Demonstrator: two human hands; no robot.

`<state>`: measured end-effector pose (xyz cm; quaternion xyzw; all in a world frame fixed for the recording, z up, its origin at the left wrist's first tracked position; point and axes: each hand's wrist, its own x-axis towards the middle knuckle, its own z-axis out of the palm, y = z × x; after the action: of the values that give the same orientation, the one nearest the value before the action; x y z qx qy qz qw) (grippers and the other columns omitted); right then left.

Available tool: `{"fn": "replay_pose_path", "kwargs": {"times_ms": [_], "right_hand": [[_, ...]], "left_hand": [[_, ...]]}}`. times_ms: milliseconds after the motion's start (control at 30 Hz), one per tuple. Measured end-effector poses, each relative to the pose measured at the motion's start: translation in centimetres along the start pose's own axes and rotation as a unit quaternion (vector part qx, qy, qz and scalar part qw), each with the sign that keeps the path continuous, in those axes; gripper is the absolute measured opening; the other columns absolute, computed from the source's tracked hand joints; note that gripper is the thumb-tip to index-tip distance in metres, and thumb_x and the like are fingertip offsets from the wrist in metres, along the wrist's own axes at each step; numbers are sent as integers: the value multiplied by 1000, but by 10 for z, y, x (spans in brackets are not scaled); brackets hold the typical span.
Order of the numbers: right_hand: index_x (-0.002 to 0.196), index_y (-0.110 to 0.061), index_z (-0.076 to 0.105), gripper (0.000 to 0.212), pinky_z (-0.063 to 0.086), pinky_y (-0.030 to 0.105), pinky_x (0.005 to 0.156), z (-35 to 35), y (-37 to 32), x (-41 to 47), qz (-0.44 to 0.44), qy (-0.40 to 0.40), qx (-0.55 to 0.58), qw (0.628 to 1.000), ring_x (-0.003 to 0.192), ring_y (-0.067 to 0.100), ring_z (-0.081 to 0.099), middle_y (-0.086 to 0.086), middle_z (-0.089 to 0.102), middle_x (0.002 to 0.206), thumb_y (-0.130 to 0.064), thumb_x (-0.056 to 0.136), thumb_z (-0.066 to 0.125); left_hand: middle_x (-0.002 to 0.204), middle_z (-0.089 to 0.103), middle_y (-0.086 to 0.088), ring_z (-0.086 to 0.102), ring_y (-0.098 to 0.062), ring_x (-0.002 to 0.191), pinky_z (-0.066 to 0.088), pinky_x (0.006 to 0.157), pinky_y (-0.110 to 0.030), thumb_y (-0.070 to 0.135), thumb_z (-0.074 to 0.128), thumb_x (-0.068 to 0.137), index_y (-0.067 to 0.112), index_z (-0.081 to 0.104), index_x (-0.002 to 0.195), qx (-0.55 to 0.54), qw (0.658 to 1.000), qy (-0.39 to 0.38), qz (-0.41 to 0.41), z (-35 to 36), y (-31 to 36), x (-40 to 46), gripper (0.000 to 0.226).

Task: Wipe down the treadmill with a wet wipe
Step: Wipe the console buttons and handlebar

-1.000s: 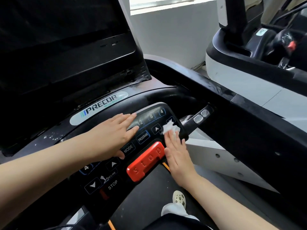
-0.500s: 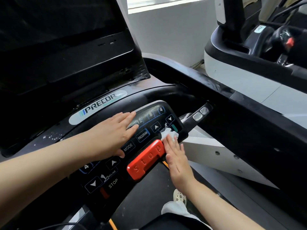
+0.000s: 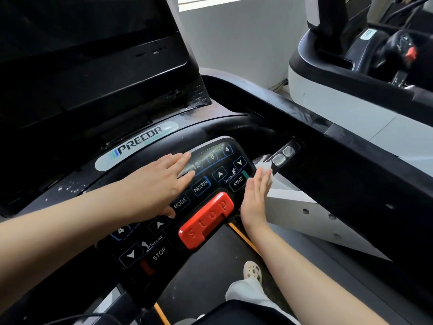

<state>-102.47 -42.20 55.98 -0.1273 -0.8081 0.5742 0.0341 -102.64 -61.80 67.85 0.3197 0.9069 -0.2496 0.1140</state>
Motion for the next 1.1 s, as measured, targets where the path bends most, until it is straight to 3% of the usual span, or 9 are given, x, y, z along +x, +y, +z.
{"fn": "replay_pose_path", "kwargs": {"times_ms": [200,367,533,600,733,833,967,1067,1100], "right_hand": [[139,-32,-21,53,-10,16,109,26,3,-64,15,-32,114,993,133,-5,-25,-19,-31,143,-30,103,18],[147,-24,-19,56,-2,39,120,13,0,-14,122,37,206,970,144,9,-11,-8,-21,155,-38,104,14],[147,-25,-18,56,-3,33,119,20,-7,-45,109,-6,211,971,143,4,-11,-12,-20,154,-39,103,14],[147,-26,-14,55,-7,22,116,26,-11,-65,77,-26,190,978,139,-4,-16,-17,-20,152,-39,101,14],[143,-32,-5,57,-3,-1,103,31,-7,-84,4,-54,156,986,127,-26,-15,-24,-16,149,-54,95,16],[142,-33,0,53,-7,5,107,20,-7,-60,-33,-47,95,994,134,-15,-16,-19,-12,152,-51,94,15],[150,-21,3,57,-14,20,112,-4,-22,6,-71,-52,-76,993,136,-4,-16,-3,-7,158,-43,98,13],[151,-18,4,65,-7,33,119,2,-29,12,-204,-106,-202,952,145,12,-7,-2,-4,159,-53,97,12],[150,-20,-1,72,-9,30,118,6,-29,7,-259,-143,-236,926,145,10,-11,-8,-11,157,-62,91,7]], "left_hand": [[154,-14,-24,-6,-30,145,-4,117,-34,61,51,84,10,-1,150,-9,1000,-8,4,-1,-1,-1,98],[154,-11,-27,-3,-32,145,-1,117,-36,61,52,84,8,1,151,-12,1000,15,13,1,-2,0,99],[151,17,-31,23,-37,141,18,114,-39,61,70,69,5,31,145,-12,996,82,22,6,-5,-4,103],[147,27,-32,32,-38,137,25,112,-40,62,74,62,4,40,141,4,996,93,15,3,-5,-4,104],[154,2,-28,9,-35,145,7,117,-37,59,63,77,7,17,150,-27,997,64,20,6,-5,-3,100],[155,-11,-23,-4,-30,146,-1,117,-35,59,55,83,12,3,151,-44,998,44,21,10,-7,-2,98],[156,-15,-17,-9,-26,146,-7,115,-32,59,53,85,17,1,152,-77,996,37,23,11,-12,-3,94],[158,-9,-9,-5,-20,146,-8,110,-23,53,59,84,21,7,152,-154,987,39,20,7,-19,-6,91],[159,-7,-6,-2,-18,146,-7,110,-21,50,61,83,23,9,151,-176,983,41,17,6,-21,-7,90]]}}
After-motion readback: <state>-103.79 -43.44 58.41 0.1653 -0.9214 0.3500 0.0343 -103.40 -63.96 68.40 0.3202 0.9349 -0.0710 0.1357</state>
